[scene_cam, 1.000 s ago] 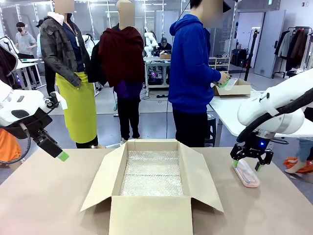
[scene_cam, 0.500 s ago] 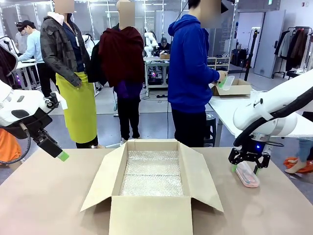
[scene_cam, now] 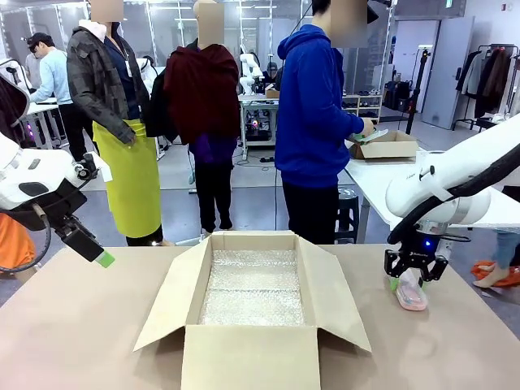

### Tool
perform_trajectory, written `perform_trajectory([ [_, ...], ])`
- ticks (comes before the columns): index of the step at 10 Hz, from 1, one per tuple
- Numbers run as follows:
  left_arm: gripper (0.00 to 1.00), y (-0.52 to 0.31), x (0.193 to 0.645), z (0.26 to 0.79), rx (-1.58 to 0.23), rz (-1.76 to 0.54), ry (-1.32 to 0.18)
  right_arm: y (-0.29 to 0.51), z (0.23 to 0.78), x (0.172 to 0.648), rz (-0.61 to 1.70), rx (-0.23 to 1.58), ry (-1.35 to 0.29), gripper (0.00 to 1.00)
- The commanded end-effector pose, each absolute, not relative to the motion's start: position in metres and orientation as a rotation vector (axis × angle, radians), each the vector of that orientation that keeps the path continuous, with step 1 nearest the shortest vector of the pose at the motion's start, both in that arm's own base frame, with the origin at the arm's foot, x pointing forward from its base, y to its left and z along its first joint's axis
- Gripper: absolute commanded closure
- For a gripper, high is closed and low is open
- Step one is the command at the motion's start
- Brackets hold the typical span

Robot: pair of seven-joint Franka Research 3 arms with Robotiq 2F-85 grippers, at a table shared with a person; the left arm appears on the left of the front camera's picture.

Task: Pack the glasses set securely to prepare it for shipping.
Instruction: Place the Glasses case inside the Package Box.

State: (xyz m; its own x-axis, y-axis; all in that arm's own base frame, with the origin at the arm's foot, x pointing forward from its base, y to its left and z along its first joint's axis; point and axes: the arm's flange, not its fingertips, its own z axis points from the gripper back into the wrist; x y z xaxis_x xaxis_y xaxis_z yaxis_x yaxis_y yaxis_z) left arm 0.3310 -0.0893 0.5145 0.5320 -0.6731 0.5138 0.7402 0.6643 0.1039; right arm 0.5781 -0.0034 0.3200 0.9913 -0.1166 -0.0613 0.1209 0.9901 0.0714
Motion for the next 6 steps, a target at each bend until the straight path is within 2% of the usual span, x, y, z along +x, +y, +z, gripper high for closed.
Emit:
perform_trajectory([
  [1, 0.0, -0.087, 0.331, 0.515, -0.123, -0.85, -0.555, 0.002, 0.318, 0.583, -0.15, 0.037, 0.072, 0.56],
  [3, 0.0, -0.087, 0.331, 0.515, -0.123, -0.85, -0.555, 0.001, 0.328, 0.579, -0.151, 0.039, 0.057, 0.73],
  [6, 0.0, -0.087, 0.331, 0.515, -0.123, -0.85, -0.555, 0.003, 0.381, 0.56, -0.104, 0.039, -0.013, 0.73],
])
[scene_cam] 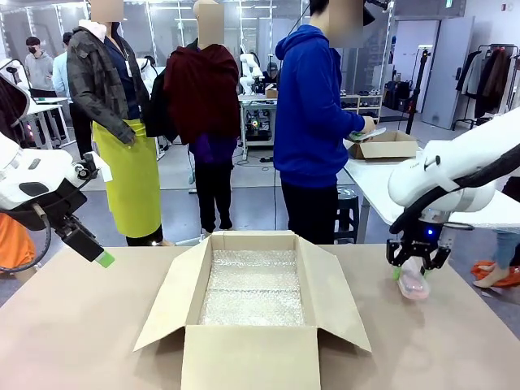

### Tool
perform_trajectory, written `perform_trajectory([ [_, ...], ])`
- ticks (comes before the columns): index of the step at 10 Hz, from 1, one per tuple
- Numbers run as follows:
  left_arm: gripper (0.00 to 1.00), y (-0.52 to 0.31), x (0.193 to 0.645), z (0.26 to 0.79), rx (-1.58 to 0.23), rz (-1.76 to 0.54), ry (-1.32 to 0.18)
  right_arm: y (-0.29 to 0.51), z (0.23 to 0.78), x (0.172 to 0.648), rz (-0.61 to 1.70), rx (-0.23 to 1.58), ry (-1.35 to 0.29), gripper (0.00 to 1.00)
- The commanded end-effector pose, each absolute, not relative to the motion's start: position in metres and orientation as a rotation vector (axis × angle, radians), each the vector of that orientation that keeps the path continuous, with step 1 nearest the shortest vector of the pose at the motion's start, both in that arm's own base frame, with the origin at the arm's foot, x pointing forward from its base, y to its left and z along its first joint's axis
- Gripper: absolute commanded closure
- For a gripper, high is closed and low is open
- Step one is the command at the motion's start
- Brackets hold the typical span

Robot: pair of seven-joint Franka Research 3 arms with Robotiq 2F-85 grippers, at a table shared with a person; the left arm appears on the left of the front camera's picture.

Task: Pack the glasses set securely to prepare it for shipping.
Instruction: Place the Glasses case inside the Package Box.

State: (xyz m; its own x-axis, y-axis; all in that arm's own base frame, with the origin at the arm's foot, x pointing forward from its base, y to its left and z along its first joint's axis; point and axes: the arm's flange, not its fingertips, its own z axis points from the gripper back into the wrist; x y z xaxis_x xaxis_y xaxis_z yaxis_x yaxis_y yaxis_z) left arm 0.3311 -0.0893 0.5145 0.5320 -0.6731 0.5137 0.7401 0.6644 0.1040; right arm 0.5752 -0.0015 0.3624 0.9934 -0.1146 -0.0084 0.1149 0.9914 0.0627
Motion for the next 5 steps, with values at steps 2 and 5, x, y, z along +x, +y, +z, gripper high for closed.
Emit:
perform_trajectory([
  [2, 0.0, -0.087, 0.331, 0.515, -0.123, -0.85, -0.555, 0.016, 0.415, 0.548, 0.023, -0.003, -0.033, 0.73],
  [5, 0.0, -0.087, 0.331, 0.515, -0.123, -0.85, -0.555, 0.04, 0.452, 0.542, 0.264, -0.125, -0.079, 0.73],
])
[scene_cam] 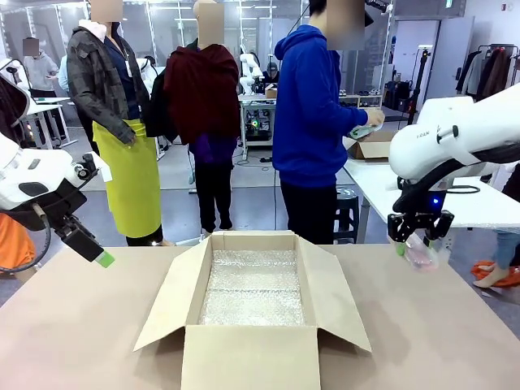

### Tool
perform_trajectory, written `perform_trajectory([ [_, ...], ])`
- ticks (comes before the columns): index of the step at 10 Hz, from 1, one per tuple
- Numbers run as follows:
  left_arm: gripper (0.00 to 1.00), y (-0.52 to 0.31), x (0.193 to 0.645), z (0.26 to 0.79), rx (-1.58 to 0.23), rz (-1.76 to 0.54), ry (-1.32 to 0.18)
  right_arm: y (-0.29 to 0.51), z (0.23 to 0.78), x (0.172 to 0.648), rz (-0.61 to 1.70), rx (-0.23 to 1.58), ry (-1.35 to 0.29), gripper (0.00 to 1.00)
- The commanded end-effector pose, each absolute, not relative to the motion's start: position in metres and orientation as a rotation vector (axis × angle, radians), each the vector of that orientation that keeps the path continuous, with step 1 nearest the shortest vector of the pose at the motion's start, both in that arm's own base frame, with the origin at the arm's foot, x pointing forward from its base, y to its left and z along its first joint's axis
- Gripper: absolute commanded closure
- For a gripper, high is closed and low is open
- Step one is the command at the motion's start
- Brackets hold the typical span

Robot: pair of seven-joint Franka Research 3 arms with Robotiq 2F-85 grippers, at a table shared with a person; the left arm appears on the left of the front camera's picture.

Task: Pack the glasses set securely to prepare it for shipping.
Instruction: Place the Glasses case inside the Package Box.

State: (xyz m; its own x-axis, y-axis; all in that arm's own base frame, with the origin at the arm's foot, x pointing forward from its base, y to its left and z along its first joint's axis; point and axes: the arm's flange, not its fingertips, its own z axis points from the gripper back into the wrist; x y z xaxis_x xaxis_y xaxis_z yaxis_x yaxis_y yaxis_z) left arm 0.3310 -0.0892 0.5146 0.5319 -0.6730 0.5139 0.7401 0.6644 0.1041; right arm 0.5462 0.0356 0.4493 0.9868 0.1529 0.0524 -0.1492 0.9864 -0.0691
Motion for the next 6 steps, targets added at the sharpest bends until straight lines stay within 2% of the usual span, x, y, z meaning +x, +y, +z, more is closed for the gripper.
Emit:
perform_trajectory([
  [1, 0.0, -0.087, 0.331, 0.515, -0.123, -0.85, -0.555, 0.055, 0.466, 0.54, 0.44, -0.118, -0.092, 0.73],
  [2, 0.0, -0.087, 0.331, 0.515, -0.123, -0.85, -0.555, 0.072, 0.481, 0.537, 0.665, -0.13, -0.076, 0.73],
  [3, 0.0, -0.087, 0.331, 0.515, -0.123, -0.85, -0.555, 0.091, 0.496, 0.531, 1.008, -0.11, 0.008, 0.73],
  [6, 0.0, -0.087, 0.331, 0.515, -0.123, -0.85, -0.555, 0.164, 0.537, 0.526, 1.397, -0.058, 0.016, 0.73],
])
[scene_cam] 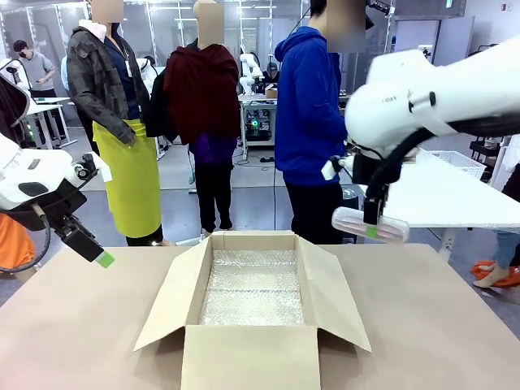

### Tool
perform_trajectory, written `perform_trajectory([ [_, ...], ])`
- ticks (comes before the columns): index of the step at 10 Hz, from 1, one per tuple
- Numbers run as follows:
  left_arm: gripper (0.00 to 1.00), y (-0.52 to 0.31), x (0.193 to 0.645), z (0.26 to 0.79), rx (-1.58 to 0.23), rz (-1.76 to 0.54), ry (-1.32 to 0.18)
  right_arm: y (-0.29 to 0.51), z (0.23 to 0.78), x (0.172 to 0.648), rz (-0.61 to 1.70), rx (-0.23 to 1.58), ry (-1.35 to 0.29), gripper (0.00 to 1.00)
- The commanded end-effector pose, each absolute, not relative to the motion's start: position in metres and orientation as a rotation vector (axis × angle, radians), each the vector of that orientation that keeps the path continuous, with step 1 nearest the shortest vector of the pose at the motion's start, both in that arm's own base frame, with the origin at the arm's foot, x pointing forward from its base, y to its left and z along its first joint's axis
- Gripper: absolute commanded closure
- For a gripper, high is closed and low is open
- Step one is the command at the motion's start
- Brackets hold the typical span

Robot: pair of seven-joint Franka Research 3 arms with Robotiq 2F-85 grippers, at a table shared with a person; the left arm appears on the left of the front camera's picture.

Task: Pack the glasses set securely to prepare it for shipping.
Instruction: Place the Glasses case inside the Package Box.

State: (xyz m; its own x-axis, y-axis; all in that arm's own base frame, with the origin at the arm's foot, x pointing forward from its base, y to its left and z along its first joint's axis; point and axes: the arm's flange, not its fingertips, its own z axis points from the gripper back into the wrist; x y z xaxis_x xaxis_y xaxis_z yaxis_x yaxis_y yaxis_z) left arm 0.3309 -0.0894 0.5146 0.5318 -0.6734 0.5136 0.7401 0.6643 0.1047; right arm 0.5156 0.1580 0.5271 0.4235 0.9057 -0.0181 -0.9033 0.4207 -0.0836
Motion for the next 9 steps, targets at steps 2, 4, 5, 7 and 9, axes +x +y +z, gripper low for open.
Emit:
perform_trajectory([
  [2, 0.0, -0.087, 0.331, 0.515, -0.123, -0.85, -0.555, 0.22, 0.545, 0.536, 1.478, -0.086, 0.003, 0.73],
  [4, 0.0, -0.087, 0.331, 0.515, -0.123, -0.85, -0.555, 0.269, 0.535, 0.559, 1.479, -0.082, 0.003, 0.73],
  [5, 0.0, -0.087, 0.331, 0.515, -0.123, -0.85, -0.555, 0.293, 0.525, 0.567, 1.502, -0.104, 0.028, 0.73],
  [7, 0.0, -0.087, 0.331, 0.515, -0.123, -0.85, -0.555, 0.339, 0.509, 0.586, 1.564, -0.099, 0.058, 0.73],
  [9, 0.0, -0.087, 0.331, 0.515, -0.123, -0.85, -0.555, 0.373, 0.491, 0.605, 1.554, -0.069, 0.068, 0.73],
])
